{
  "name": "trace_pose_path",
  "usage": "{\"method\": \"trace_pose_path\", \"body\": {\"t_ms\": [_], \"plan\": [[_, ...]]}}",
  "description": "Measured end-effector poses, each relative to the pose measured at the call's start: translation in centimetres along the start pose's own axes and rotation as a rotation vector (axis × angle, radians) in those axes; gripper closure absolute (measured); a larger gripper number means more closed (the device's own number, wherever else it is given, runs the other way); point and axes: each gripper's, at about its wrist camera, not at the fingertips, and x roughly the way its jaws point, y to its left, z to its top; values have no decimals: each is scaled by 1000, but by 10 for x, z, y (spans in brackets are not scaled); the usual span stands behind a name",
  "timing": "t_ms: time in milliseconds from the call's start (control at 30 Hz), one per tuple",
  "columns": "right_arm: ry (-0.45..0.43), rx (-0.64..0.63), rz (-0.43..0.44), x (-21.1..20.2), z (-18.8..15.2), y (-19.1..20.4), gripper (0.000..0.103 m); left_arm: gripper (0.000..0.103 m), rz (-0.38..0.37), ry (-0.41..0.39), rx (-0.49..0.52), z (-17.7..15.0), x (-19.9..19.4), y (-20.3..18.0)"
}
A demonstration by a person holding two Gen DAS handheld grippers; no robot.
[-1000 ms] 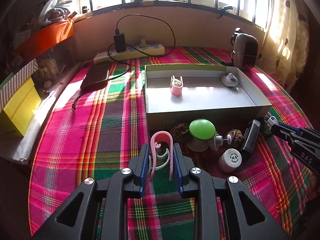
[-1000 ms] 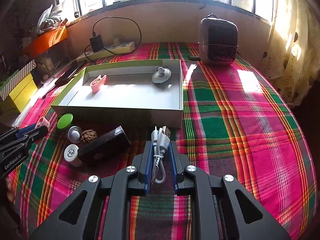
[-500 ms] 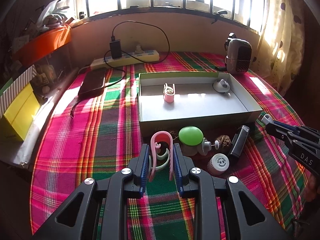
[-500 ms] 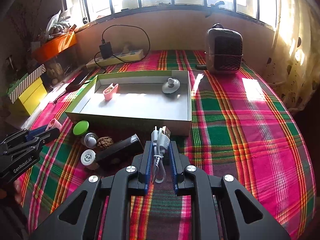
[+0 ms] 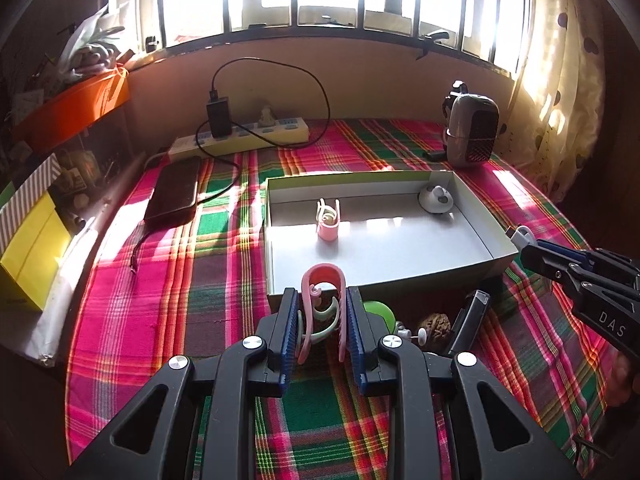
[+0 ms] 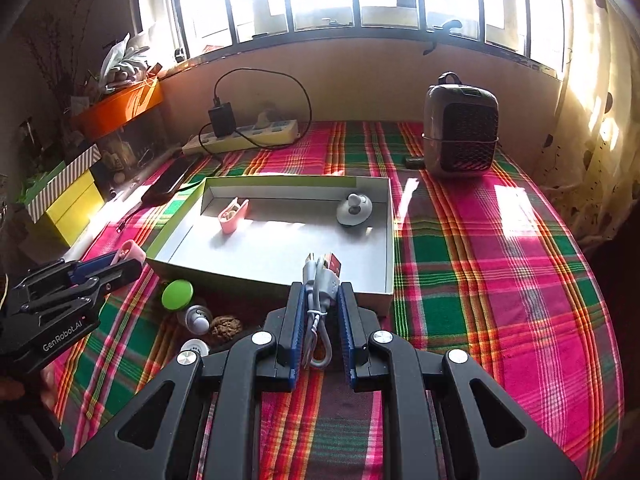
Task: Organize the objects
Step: 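Carry the pink clip and white cable toward the box with both tools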
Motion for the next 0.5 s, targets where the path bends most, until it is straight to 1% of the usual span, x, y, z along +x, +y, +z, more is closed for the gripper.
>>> {"method": "trace_pose_path", "body": {"t_ms": [267,500], "plan": [[-4,-11,30,16,27,7,86,82,-9,10,1,16,17,-2],[14,-29,55,43,51,14,86,82,-11,34,-7,24,38,-2]]}}
